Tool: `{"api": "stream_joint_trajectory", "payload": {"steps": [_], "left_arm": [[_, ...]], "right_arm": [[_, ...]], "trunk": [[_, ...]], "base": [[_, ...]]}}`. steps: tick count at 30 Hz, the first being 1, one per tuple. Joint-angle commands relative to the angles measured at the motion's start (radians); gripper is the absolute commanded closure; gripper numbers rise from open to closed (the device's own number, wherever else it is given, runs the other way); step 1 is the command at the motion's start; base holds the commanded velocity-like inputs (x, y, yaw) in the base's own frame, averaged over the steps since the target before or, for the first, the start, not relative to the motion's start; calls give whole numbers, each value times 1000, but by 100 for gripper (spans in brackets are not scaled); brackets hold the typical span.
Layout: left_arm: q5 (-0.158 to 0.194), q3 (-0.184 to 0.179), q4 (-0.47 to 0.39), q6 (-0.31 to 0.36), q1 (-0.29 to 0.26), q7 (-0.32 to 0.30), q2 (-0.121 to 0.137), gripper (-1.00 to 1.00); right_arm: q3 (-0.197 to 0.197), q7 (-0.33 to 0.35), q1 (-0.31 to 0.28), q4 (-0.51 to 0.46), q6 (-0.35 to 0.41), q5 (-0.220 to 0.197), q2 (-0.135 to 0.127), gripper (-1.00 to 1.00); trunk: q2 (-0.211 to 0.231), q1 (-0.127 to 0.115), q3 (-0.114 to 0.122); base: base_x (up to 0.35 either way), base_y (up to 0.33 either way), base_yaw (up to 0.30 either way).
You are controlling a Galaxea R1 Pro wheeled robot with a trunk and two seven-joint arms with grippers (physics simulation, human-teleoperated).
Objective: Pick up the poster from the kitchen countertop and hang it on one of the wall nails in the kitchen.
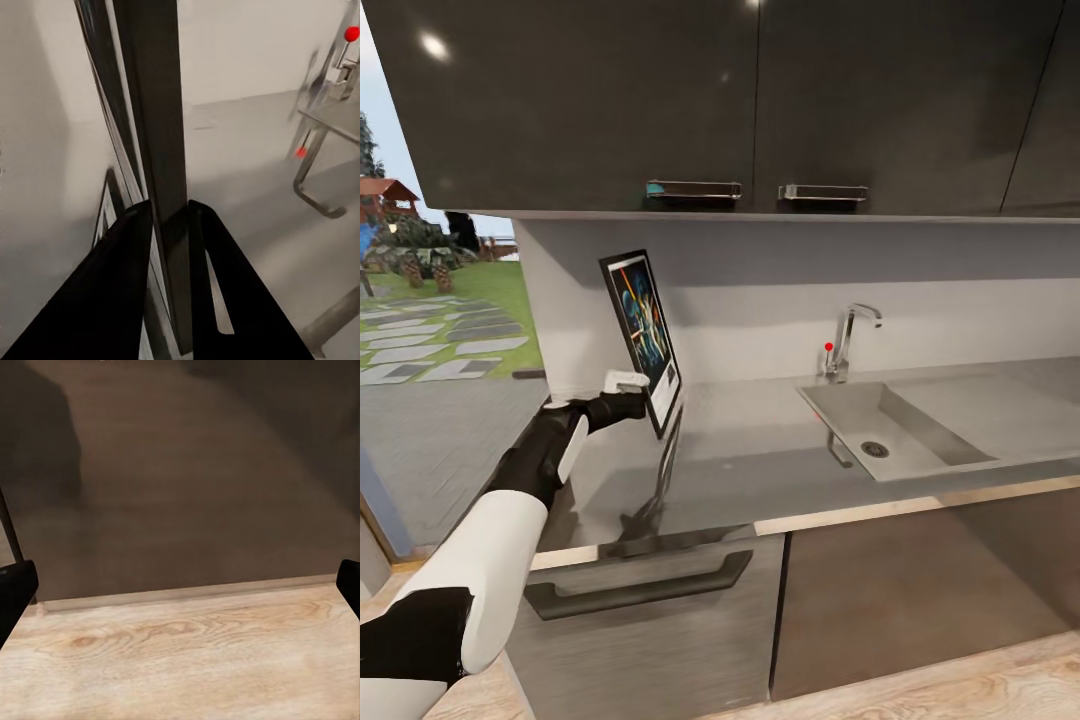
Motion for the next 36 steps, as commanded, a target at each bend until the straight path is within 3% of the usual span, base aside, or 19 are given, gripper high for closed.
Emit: {"api": "stream_joint_trajectory", "payload": {"steps": [1,14,36], "left_arm": [[-6,3,-17,7,-1,-6,-1,100],[-12,1,-44,37,-1,-6,-1,100],[-12,-19,-43,38,-1,-7,-2,100]], "right_arm": [[-3,6,0,-1,-1,1,0,-100],[-3,6,0,-1,-1,1,0,-100],[-3,6,0,-3,-1,0,0,-100]], "trunk": [[-1,0,-1],[-1,0,-1],[-1,0,-1]], "base": [[-7,0,0],[-116,0,0],[-324,0,0]]}}
